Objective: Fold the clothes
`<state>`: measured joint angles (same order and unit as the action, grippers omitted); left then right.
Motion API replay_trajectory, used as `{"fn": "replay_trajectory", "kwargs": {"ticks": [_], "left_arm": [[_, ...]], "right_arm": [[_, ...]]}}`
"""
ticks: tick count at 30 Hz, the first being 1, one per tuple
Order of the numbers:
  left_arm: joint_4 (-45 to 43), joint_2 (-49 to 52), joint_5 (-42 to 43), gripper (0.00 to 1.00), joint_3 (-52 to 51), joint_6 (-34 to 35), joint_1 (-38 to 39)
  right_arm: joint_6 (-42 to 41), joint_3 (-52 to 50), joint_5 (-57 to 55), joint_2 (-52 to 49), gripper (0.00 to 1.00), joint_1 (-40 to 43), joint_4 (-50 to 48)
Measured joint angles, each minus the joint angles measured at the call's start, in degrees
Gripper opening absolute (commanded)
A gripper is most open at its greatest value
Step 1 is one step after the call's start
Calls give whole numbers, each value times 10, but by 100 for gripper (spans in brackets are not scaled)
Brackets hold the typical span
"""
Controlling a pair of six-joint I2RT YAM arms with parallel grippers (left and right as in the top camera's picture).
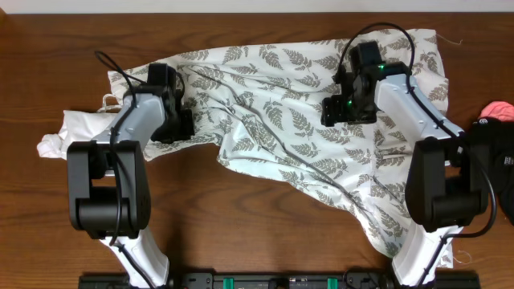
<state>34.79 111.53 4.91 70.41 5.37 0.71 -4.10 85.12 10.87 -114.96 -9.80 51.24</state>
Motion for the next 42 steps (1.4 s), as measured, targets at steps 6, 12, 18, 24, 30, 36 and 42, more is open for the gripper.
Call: {"fn": "replay_trajectory", "kwargs": {"ticks": [6,12,18,24,30,36,42], "left_arm": [[-67,-16,-10,19,-42,14,-1],[41,-38,-15,13,-67,39,-1],[123,-42,-14,12,-76,68,-1],[161,-40,-22,12,-80,80,0],[186,-39,-51,13,-87,82,-1],[191,-39,-56,13,-89,82,-9],[196,-38,-55,13,-90,82,-36]], "right_arm": [[0,0,0,28,81,0,1],[0,0,-8,52,82,3,24],[-9,0,-30,63,85,22,76],[-35,-9,-68,63,58,47,69],[-55,-33,-96,50,7,99,5],[-70,-57,-141,4,1,146,-59],[-72,-56,-158,-38,1,195,-134]]}}
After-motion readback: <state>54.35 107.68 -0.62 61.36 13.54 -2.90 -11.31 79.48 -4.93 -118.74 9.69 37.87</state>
